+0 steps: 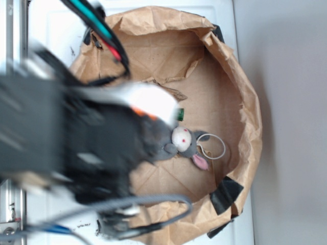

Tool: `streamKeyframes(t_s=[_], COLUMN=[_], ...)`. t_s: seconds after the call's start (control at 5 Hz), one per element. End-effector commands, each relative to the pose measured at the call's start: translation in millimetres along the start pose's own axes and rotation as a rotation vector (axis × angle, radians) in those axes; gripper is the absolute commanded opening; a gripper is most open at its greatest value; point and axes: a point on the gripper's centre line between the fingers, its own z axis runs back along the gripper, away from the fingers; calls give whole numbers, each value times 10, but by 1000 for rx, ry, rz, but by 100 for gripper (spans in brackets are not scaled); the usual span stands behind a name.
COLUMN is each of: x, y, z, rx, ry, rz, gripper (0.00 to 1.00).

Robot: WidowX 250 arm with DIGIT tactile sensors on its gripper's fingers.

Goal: Grab the gray animal.

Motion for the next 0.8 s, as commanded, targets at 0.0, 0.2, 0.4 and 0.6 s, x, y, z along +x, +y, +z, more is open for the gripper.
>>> streamKeyframes(t_s=[0.0, 0.2, 0.4, 0.6], x=[492, 665, 659, 593], y=[-251, -42, 211, 395], z=[-599, -710, -504, -80], rx=[174, 204, 120, 2], ry=[-17, -21, -8, -21], rz=[57, 121, 119, 130], gripper=[100, 100, 100, 100])
